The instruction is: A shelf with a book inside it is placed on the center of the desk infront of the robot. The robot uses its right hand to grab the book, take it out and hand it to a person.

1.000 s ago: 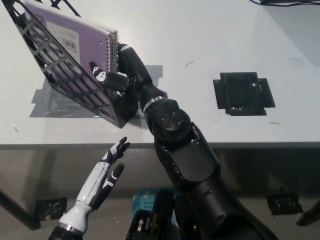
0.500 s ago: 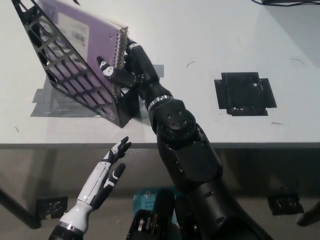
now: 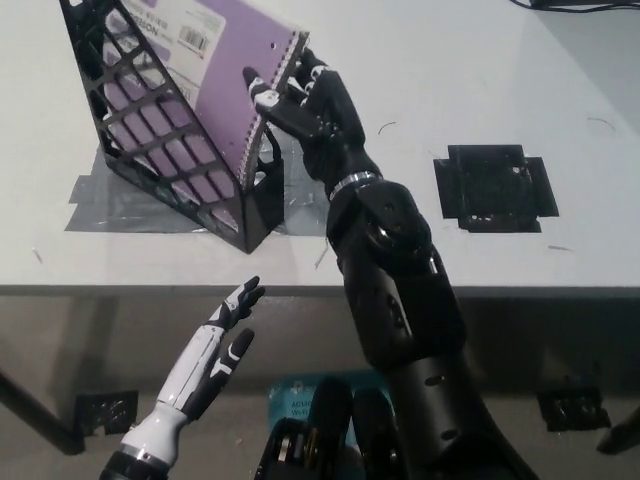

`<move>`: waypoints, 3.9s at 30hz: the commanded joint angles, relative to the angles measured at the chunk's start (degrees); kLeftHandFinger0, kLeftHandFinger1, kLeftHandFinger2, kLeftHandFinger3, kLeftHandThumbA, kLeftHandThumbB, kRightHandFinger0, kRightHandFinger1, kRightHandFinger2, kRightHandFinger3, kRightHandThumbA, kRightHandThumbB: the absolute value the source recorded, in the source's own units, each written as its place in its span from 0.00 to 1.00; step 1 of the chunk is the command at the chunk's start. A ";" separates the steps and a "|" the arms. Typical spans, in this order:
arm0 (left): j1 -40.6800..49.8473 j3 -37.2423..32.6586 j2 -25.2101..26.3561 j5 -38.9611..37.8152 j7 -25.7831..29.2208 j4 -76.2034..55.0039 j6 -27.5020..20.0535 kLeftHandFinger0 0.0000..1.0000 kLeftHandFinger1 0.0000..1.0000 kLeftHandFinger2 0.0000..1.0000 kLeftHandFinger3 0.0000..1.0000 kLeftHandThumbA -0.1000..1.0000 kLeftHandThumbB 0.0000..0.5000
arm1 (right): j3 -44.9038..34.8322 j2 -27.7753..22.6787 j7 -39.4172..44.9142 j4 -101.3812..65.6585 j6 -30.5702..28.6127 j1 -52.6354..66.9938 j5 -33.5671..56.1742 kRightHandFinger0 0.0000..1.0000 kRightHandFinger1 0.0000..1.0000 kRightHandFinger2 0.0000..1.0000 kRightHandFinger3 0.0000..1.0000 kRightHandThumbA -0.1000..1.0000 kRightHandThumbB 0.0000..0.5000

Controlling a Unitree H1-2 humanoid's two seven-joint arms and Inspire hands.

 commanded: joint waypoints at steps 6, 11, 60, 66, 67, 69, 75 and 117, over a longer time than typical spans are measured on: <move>-2.05 -0.41 0.26 0.26 -0.18 -1.27 -0.26 1.00 1.00 1.00 1.00 1.00 0.72 | -5.86 3.45 -2.65 -14.74 1.35 -14.43 16.08 0.00 0.20 0.65 0.79 0.00 0.18; -2.47 -0.56 0.37 0.48 -0.22 -1.09 -0.49 1.00 1.00 1.00 1.00 1.00 0.65 | -6.31 2.94 -2.52 -16.79 1.69 -15.82 15.69 0.00 0.19 0.65 0.68 0.00 0.22; 1.43 -0.21 0.07 1.37 0.73 -2.81 -0.04 1.00 1.00 1.00 1.00 1.00 0.68 | -29.10 -5.69 -11.51 -5.68 1.89 -4.41 39.83 0.00 0.20 0.55 1.00 0.00 0.00; 1.73 -0.33 0.14 1.41 0.65 -2.79 -0.27 1.00 1.00 1.00 1.00 1.00 0.68 | -29.51 -5.42 -10.00 2.91 -0.69 -3.02 39.78 0.00 0.16 0.55 1.00 0.00 0.04; 1.73 -0.32 0.13 1.33 0.62 -2.77 -0.28 1.00 1.00 1.00 1.00 1.00 0.68 | -29.51 -5.47 -9.87 3.53 -0.97 -3.03 39.70 0.00 0.16 0.55 1.00 0.00 0.04; 1.71 -0.28 0.08 1.08 0.65 -2.57 -0.59 1.00 1.00 1.00 1.00 1.00 0.69 | -29.17 -5.69 -8.82 5.59 -2.17 -2.98 39.07 0.00 0.13 0.52 1.00 0.00 0.01; 1.69 -0.25 0.21 1.58 0.64 -3.16 0.17 1.00 1.00 1.00 1.00 1.00 0.70 | -28.87 -6.06 -6.45 11.31 -4.33 -2.94 38.75 0.00 0.14 0.56 1.00 0.00 0.02; -0.86 -0.16 1.10 2.16 0.29 -3.31 0.68 1.00 1.00 1.00 1.00 1.00 0.65 | 6.01 -20.40 6.75 -54.49 2.06 29.61 11.31 1.00 1.00 1.00 1.00 0.87 0.85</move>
